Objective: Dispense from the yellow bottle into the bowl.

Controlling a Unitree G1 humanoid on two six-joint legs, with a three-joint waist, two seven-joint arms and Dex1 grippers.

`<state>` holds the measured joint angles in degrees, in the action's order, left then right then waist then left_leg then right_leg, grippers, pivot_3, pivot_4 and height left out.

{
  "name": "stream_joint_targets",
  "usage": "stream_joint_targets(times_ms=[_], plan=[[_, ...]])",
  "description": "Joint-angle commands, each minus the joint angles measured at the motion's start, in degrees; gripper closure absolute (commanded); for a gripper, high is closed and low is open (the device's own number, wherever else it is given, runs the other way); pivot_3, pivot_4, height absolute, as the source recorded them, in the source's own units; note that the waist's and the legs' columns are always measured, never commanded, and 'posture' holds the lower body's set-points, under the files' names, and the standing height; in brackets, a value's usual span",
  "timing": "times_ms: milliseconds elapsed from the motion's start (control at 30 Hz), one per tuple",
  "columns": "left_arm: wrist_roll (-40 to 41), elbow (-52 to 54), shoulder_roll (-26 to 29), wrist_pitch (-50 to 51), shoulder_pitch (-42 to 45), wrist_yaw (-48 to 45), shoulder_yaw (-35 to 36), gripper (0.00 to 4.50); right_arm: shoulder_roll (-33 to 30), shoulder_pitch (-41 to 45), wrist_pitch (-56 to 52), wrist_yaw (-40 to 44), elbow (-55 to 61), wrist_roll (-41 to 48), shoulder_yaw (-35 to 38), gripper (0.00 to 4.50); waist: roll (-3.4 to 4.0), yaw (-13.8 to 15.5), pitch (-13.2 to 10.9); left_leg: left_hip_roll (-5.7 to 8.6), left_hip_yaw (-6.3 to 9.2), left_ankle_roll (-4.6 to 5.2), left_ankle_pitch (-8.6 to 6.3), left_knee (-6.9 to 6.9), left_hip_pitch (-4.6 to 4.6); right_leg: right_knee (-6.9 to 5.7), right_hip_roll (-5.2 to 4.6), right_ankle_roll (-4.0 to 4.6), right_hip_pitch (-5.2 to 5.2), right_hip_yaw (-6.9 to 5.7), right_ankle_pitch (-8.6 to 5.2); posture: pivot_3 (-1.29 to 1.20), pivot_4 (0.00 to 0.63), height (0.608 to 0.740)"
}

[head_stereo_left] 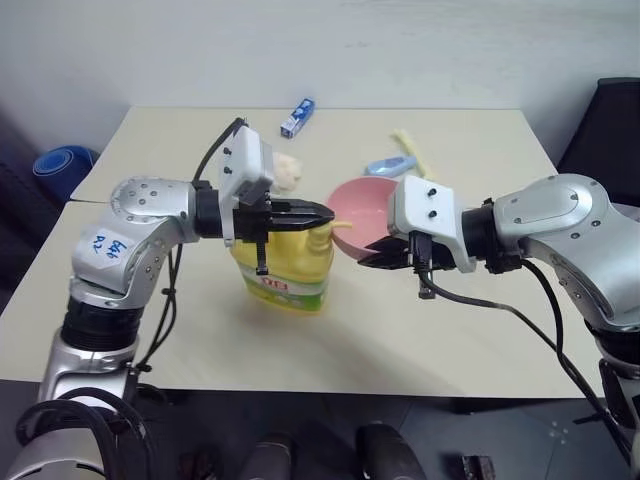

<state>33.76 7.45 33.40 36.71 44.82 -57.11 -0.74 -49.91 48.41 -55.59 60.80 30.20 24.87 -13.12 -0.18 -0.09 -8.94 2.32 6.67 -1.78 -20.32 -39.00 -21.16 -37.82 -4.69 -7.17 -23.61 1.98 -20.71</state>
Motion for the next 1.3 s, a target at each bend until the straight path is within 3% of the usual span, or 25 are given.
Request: stream_joint_targets(times_ms=[33,200,400,567,600,800,967,1033,1167,1300], plan=[[5.25,-4.28,-0.26,-0.30,3.34,-0.05,7.70,4.48,-2.45,-4.35,4.43,0.41,-0.13,0.62,5.82,4.50,-0.16,0.14,-0.15,0.01,-0.01,0.00,0.00,0.00,-0.07,-0.02,0.00,0.00,-0.08,0.00,0.00,0.00,0.150,0.740],[12.76,-9.87,4.56,2.02,4.72,-5.62,16.78,4.48,-8.12,-17.65,13.35,4.11,-3.04,-0.58,12.11,4.50,-0.38,-0.01,-0.39,0.08,0.04,0.00,0.00,-0.02,-0.22,-0.01,0.00,0.00,-0.20,-0.10,0.00,0.00,0.150,0.740],[5.88,-11.70,15.60,-7.53,-10.73,-16.13,18.71,4.48,-7.07,-36.08,37.71,4.48,-17.21,-8.69,15.19,4.50,-0.36,-0.74,-0.56,0.12,-0.06,0.05,-0.03,0.53,0.06,0.06,0.00,-0.01,-0.17,-0.11,0.01,0.00,0.150,0.740],[0.87,-15.58,17.66,-17.10,-24.86,-17.83,22.40,4.48,-1.70,-40.55,60.05,3.06,-35.24,-13.91,14.96,4.50,-0.25,-1.25,-0.68,0.04,-0.05,0.01,-0.01,0.22,0.15,0.10,-0.04,-0.06,-0.08,-0.07,0.04,0.00,0.150,0.740],[0.07,-15.21,17.67,-18.43,-27.29,-18.20,22.30,4.09,-0.76,-40.67,63.70,2.91,-37.96,-14.25,15.20,4.50,-0.19,-1.35,-0.71,0.03,-0.05,0.01,-0.01,0.21,0.14,0.08,-0.03,-0.05,-0.09,-0.07,0.04,0.00,0.150,0.740],[-3.16,-13.40,14.30,-26.38,-36.57,-16.50,21.83,2.38,1.58,-42.17,73.49,5.36,-44.14,-9.71,18.83,2.58,-0.04,-1.26,-0.79,0.04,-0.03,0.01,-0.02,0.15,0.11,0.09,-0.07,-0.05,-0.07,-0.08,0.05,0.00,0.150,0.740],[-9.62,-14.29,10.81,-39.05,-41.82,-12.76,21.88,0.84,2.59,-47.66,73.91,7.66,-34.78,0.43,25.42,0.82,-0.03,-1.24,-0.80,0.00,-0.02,-0.01,-0.03,0.15,0.11,0.10,-0.04,-0.06,-0.04,-0.10,0.05,0.00,0.150,0.740],[-11.92,-14.31,10.38,-42.85,-44.27,-11.51,21.87,0.82,3.20,-52.27,71.73,7.55,-27.71,4.39,27.19,0.07,-0.03,-1.22,-0.79,-0.03,-0.02,-0.03,-0.05,0.22,0.14,0.13,-0.03,-0.06,-0.03,-0.09,0.05,0.00,0.150,0.740],[-13.38,-13.33,8.97,-47.13,-48.78,-9.61,21.68,0.82,4.75,-62.48,68.59,6.81,-16.95,7.60,28.27,0.03,-0.03,-0.94,-0.79,-0.07,0.00,-0.03,-0.07,0.30,0.22,0.19,-0.01,-0.06,0.08,-0.07,0.05,0.00,0.150,0.740],[-15.79,-13.51,8.14,-49.79,-51.69,-7.45,20.35,0.82,7.01,-66.86,73.22,8.01,-17.20,3.48,26.81,0.03,-0.05,-0.62,-0.79,-0.03,-0.05,0.03,-0.10,0.31,0.38,0.24,-0.01,-0.06,0.22,-0.01,0.05,0.00,0.150,0.740]])
